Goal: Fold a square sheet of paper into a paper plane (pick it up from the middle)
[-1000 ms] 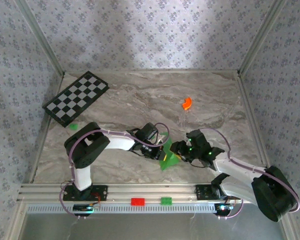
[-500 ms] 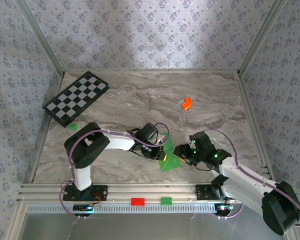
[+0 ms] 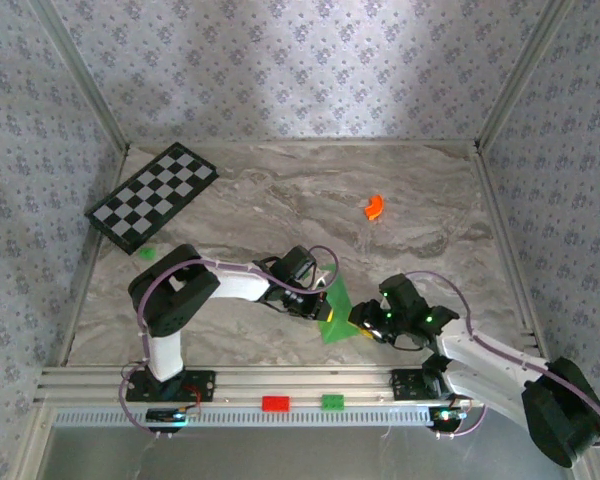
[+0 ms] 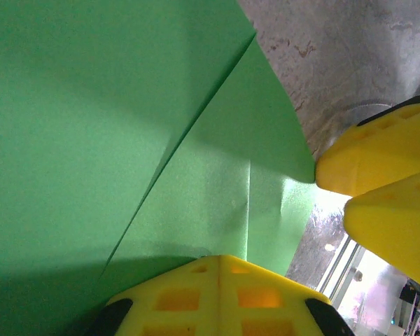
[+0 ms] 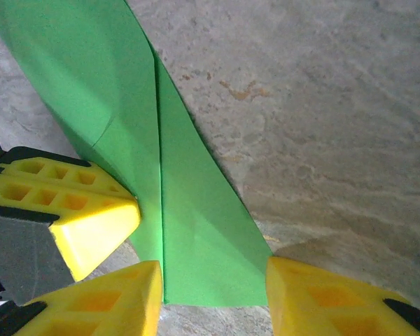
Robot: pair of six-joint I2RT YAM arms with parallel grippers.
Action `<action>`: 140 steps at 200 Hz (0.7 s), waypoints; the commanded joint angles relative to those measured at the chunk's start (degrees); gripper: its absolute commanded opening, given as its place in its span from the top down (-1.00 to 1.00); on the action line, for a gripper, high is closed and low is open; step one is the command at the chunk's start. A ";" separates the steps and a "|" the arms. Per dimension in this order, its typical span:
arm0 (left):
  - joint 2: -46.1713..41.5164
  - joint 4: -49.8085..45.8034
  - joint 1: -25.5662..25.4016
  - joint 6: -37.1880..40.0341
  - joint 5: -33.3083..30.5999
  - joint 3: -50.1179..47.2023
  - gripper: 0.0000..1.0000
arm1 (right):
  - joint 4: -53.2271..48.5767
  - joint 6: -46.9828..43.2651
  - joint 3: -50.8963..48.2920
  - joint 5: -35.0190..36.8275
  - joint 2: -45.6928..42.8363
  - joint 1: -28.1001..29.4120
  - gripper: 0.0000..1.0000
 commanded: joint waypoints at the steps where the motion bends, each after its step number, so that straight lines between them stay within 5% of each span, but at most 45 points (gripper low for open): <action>1: 0.73 -2.02 -0.45 -0.14 -1.77 -0.40 0.89 | 1.78 1.21 0.51 0.21 1.88 0.72 0.11; 80: 0.93 -1.60 -0.47 -0.38 -1.69 -0.58 0.89 | 13.69 2.47 3.01 -0.64 8.21 0.77 0.01; 140: 0.61 -1.43 -0.49 -0.38 -1.68 -1.00 0.90 | 14.59 -2.24 6.58 -3.49 13.05 -4.33 0.03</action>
